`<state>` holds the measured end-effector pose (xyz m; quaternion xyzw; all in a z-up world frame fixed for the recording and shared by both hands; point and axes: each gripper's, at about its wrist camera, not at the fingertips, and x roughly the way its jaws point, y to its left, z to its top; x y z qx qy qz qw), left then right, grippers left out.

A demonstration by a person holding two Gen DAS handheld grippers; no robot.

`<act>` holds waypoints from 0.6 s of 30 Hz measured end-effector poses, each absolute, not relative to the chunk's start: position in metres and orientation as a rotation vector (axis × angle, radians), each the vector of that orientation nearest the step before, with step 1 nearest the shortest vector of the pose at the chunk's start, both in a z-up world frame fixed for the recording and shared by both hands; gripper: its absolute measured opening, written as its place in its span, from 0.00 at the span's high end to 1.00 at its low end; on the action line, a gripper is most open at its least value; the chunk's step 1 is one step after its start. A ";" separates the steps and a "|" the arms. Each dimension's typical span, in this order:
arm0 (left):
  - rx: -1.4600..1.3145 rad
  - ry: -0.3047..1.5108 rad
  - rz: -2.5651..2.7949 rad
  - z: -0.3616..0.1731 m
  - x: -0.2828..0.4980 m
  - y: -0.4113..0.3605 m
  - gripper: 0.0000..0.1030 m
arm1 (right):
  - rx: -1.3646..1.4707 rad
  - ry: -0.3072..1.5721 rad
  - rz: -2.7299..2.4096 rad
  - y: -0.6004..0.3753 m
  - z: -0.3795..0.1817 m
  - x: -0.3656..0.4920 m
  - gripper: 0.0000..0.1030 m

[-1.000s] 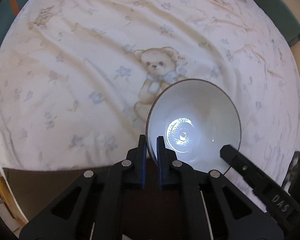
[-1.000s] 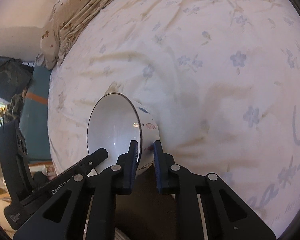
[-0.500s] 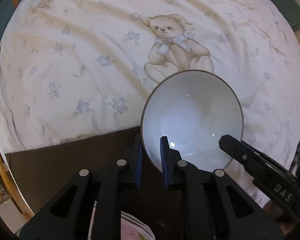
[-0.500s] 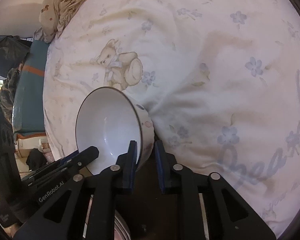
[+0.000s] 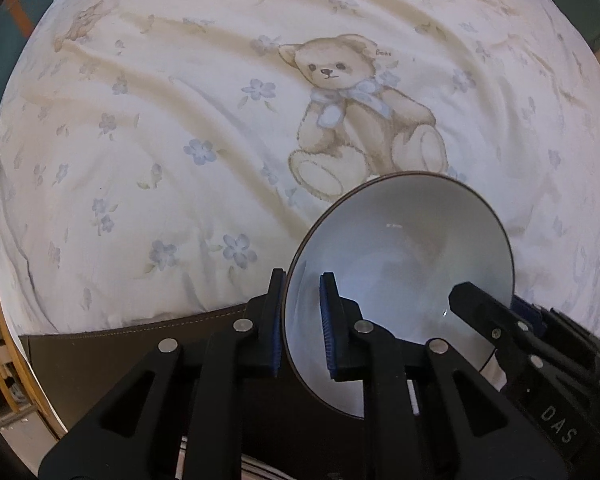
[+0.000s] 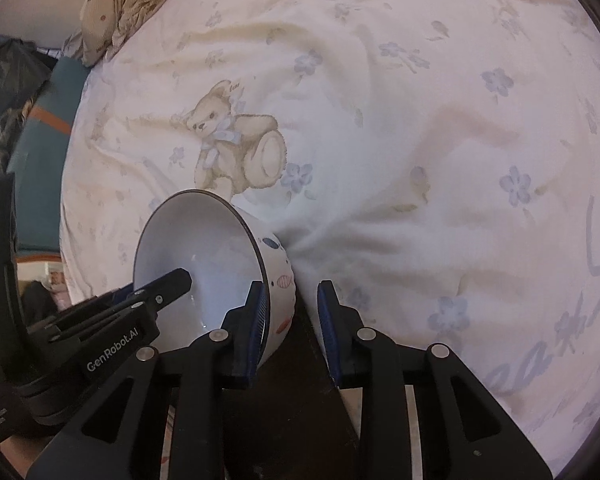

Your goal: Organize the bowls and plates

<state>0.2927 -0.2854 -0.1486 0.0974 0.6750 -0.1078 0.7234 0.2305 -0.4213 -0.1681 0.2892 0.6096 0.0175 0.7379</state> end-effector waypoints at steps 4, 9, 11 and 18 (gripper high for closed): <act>0.196 1.497 -0.243 -0.145 0.294 -0.279 0.93 | 0.623 1.338 0.056 -0.417 -0.169 0.231 0.84; 0.192 1.489 -0.247 -0.134 0.282 -0.266 0.93 | 0.581 1.326 0.049 -0.410 -0.158 0.230 0.85; 0.180 1.489 -0.252 -0.128 0.279 -0.261 0.93 | 0.595 1.324 0.053 -0.411 -0.156 0.228 0.85; 0.184 1.458 -0.254 -0.102 0.262 -0.243 0.93 | 0.571 1.295 0.046 -0.404 -0.130 0.218 0.86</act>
